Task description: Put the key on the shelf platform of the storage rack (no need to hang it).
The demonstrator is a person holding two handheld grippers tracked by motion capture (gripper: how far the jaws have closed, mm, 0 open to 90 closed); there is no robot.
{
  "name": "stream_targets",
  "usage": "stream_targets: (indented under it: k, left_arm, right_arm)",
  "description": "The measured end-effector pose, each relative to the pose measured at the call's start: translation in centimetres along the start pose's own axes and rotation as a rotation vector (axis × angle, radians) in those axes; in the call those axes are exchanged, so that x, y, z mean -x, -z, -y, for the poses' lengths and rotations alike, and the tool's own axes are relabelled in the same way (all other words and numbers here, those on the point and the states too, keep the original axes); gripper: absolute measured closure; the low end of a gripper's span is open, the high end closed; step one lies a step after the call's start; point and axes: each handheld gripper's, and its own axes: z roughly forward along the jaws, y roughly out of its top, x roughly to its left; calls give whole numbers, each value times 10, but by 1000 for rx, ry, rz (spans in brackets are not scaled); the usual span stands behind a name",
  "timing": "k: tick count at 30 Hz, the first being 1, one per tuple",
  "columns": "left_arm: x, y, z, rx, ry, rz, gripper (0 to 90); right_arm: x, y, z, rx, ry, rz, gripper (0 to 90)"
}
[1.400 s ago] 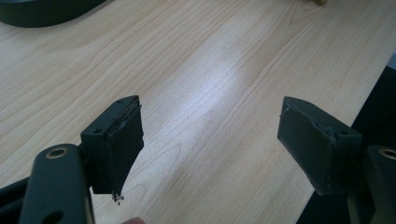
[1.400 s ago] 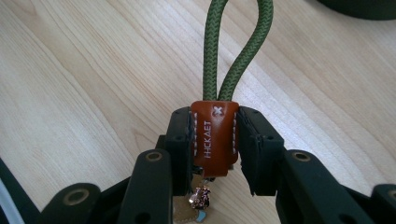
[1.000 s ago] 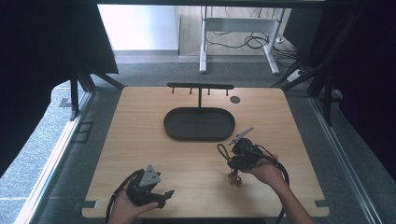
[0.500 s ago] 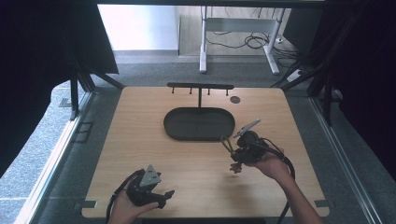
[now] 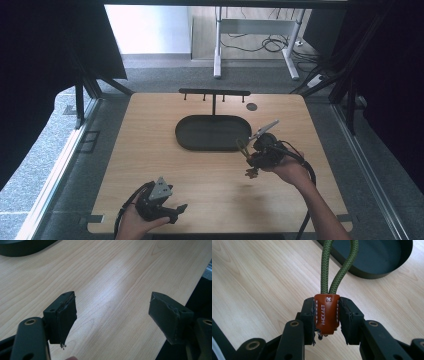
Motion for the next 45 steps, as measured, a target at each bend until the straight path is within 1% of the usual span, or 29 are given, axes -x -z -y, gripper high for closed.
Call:
stream_targets:
  k: [6, 7, 12, 21, 24, 25, 34, 45]
  left_arm:
    - [-1, 1, 0, -1, 3, -6, 229]
    - [-1, 1, 0, -1, 2, -6, 229]
    - [0, 0, 0, -2, 1, -5, 229]
    - [-1, 1, 1, -4, 1, -7, 229]
    - [-1, 1, 1, -4, 0, -7, 229]
    - [-1, 1, 1, -4, 0, -7, 229]
    - [-2, 1, 1, -3, 2, -8, 229]
    - [-2, 0, 1, -4, 2, -5, 229]
  right_arm:
    - [4, 1, -9, 4, 5, 5, 670]
    - [6, 1, -11, 9, 4, -2, 670]
    - [13, -1, -16, -3, -14, -12, 669]
    - [23, -4, -24, -8, -27, -7, 670]
    - [26, -5, -28, -2, -31, -10, 669]
    - [28, -6, -31, -9, -32, -12, 669]
    - [33, -10, -45, -11, -38, -8, 669]
    - [39, -15, -57, -3, -43, -3, 669]
